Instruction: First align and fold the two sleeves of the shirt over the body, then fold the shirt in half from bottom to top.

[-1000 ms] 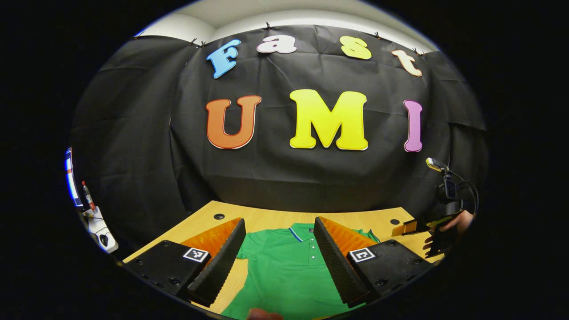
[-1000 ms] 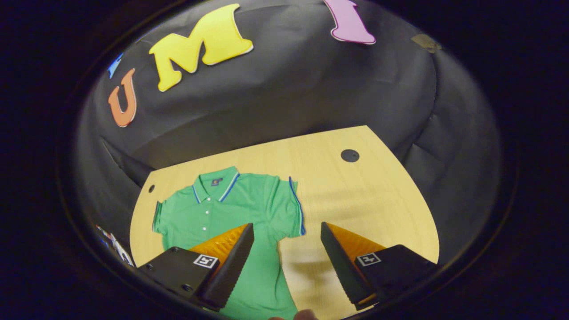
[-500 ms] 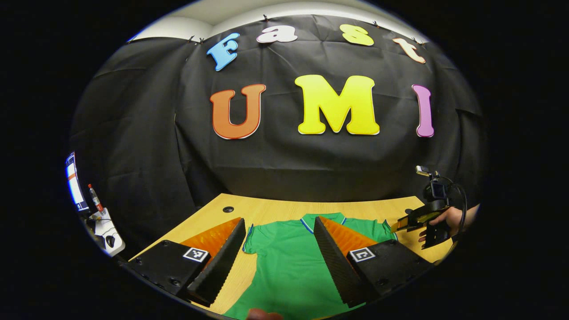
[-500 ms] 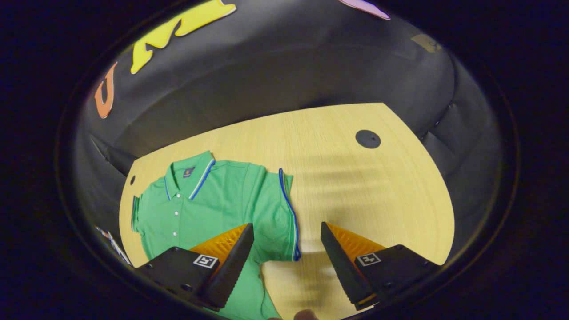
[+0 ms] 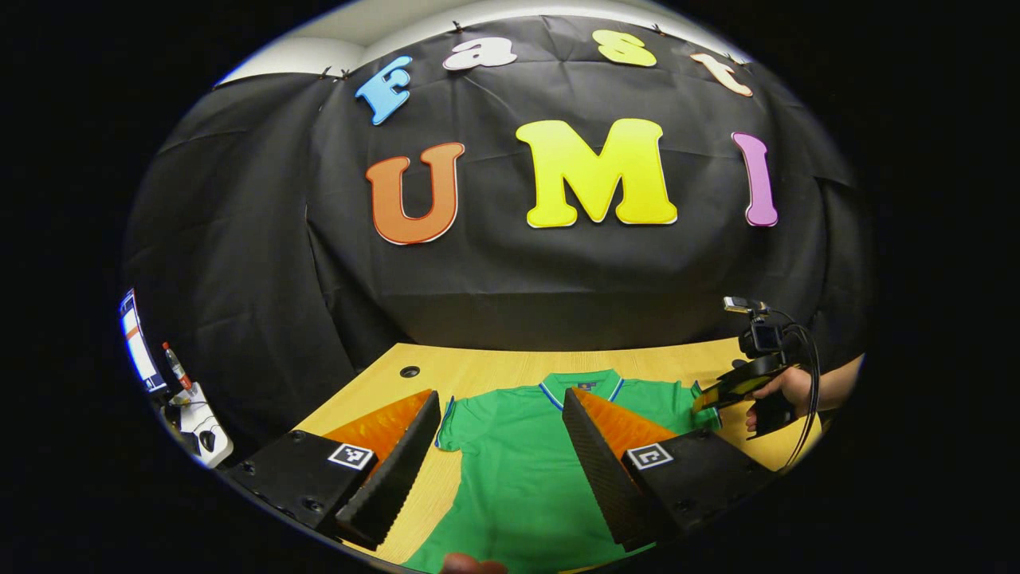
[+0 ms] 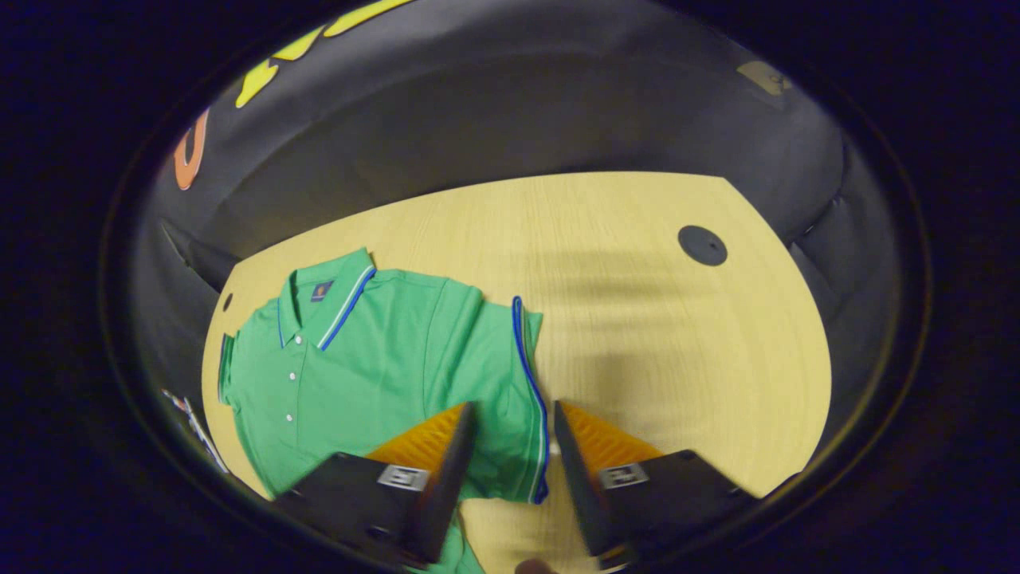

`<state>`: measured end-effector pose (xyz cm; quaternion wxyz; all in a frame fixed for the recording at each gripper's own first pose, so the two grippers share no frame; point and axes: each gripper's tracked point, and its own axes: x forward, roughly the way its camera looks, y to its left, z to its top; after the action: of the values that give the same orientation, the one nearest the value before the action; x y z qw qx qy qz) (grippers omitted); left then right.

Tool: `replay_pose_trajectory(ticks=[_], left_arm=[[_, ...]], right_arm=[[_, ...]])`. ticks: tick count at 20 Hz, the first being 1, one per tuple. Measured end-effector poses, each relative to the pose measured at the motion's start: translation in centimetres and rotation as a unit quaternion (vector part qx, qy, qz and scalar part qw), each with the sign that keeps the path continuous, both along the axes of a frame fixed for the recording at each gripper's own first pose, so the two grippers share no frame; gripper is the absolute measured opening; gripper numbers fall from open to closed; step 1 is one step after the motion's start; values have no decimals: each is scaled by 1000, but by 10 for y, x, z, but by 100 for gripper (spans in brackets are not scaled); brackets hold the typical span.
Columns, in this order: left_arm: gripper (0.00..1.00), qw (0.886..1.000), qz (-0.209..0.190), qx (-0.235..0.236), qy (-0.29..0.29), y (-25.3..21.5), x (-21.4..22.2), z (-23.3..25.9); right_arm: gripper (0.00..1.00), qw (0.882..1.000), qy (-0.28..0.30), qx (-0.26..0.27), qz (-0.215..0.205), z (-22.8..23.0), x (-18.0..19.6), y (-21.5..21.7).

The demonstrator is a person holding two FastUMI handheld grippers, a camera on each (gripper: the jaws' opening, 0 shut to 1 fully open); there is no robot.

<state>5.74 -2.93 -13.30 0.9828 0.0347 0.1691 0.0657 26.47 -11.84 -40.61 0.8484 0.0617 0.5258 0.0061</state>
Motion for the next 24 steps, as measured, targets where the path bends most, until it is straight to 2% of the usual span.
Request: replay_pose_trajectory(ticks=[2, 5, 6, 11, 17, 18, 19, 23, 24], left_arm=[[99, 1000, -3, 0, 2, -3, 0, -1], [99, 1000, -4, -2, 5, -5, -2, -1], [99, 1000, -3, -3, 6, -5, -1, -2], [99, 1000, 9, -12, 16, 6, -6, -9], [99, 999, 37, -23, 18, 33, -21, -10], [99, 999, 43, -24, 19, 40, -26, -9], [99, 998, 49, -24, 19, 47, -31, -9], [99, 997, 72, -20, 29, 82, -52, -10], [99, 996, 75, -22, 32, 88, -57, -10]], right_arm=[[10, 1000, 1, 10, -18, 5, 4, -5], [10, 999, 0, 28, -35, 9, 3, -9], [2, 999, -2, 25, -39, 7, 5, -13], [2, 997, -37, 57, -35, 46, 7, 11], [5, 993, -60, 102, -9, 89, 5, 93], [2, 993, -62, 104, -3, 89, 6, 108], [5, 993, -61, 105, 3, 87, 6, 123], [0, 993, -43, 107, 12, 65, 10, 171], [2, 993, -42, 106, 10, 60, 14, 179]])
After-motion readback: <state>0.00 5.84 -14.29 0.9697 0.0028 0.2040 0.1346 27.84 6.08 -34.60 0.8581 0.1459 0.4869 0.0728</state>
